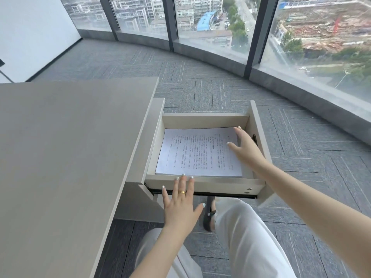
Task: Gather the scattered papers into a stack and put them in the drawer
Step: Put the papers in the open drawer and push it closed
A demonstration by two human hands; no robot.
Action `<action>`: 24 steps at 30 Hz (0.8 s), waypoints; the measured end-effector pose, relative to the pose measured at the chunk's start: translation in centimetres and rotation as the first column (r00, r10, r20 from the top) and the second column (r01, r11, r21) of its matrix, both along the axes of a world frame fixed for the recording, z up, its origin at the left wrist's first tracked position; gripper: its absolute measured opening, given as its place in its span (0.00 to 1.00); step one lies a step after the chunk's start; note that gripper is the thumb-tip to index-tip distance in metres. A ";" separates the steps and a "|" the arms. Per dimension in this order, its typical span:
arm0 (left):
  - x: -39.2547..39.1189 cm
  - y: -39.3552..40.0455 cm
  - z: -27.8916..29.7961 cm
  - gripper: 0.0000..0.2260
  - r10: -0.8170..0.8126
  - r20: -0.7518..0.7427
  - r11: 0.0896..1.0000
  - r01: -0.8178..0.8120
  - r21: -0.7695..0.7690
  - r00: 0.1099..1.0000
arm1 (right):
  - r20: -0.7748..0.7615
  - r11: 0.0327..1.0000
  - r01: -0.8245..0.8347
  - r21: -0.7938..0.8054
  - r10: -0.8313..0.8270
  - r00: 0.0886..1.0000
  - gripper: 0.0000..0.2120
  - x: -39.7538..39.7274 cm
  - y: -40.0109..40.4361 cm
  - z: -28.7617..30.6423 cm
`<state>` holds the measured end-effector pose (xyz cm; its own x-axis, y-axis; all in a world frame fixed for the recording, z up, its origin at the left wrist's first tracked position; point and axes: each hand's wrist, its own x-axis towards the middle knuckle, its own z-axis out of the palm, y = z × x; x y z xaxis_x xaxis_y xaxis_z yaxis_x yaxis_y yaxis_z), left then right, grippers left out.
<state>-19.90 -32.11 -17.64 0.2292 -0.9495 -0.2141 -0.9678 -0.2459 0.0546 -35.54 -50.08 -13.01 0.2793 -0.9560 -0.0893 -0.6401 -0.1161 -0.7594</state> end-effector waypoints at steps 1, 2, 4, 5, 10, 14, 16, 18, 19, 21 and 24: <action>0.0 -0.1 0.4 0.34 -0.026 -0.016 0.999 0.026 0.021 1.000 | -0.047 0.997 -0.048 -0.061 0.045 0.998 0.30 -0.9 1.4 0.1; 0.2 -0.2 0.9 0.34 -0.042 -0.042 0.998 0.044 0.045 0.998 | -0.108 0.988 -0.099 -0.115 0.087 0.990 0.30 -1.8 2.6 0.1; 0.4 -0.4 2.4 0.33 -0.021 -0.089 0.997 0.028 0.076 0.996 | -0.254 0.964 -0.194 -0.182 0.144 0.956 0.30 -3.8 4.9 0.2; 0.6 -0.4 3.4 0.32 -0.016 -0.096 0.998 0.023 0.066 0.995 | -0.322 0.952 -0.226 -0.205 0.153 0.934 0.29 -4.8 5.9 0.2; 2.7 0.9 8.1 0.31 -0.020 0.054 0.994 0.026 -0.107 0.998 | -0.495 0.931 -0.271 -0.246 0.120 0.861 0.29 -9.7 9.9 0.1; 5.3 3.0 11.2 0.30 0.026 0.138 0.978 0.003 -0.208 0.990 | -0.575 0.939 -0.281 -0.200 0.120 0.809 0.30 -11.9 11.9 -1.0; 6.6 4.0 12.2 0.30 0.058 0.142 0.969 -0.022 -0.245 0.988 | -0.605 0.937 -0.290 -0.195 0.118 0.788 0.30 -12.3 12.7 -1.4; 8.1 5.1 12.5 0.29 0.096 0.112 0.963 -0.064 -0.260 0.989 | -0.615 0.938 -0.289 -0.191 0.115 0.780 0.31 -12.6 13.3 -1.7; 8.7 5.7 12.6 0.28 0.113 0.087 0.961 -0.086 -0.265 0.990 | -0.619 0.939 -0.290 -0.188 0.116 0.777 0.32 -12.6 13.5 -1.9; 9.6 6.7 12.5 0.27 0.150 0.011 0.948 -0.141 -0.284 0.989 | -0.627 0.940 -0.289 -0.179 0.118 0.770 0.32 -12.5 13.7 -2.1; 10.0 7.1 12.4 0.24 0.156 -0.045 0.927 -0.162 -0.337 0.987 | -0.617 0.946 -0.275 -0.173 0.113 0.779 0.32 -12.2 13.7 -2.0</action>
<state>-9.95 -25.00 -5.25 0.3824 -0.9176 0.1082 -0.9156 -0.3605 0.1780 -47.72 -36.35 -15.03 0.4301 -0.8996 -0.0754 -0.8948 -0.4137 -0.1676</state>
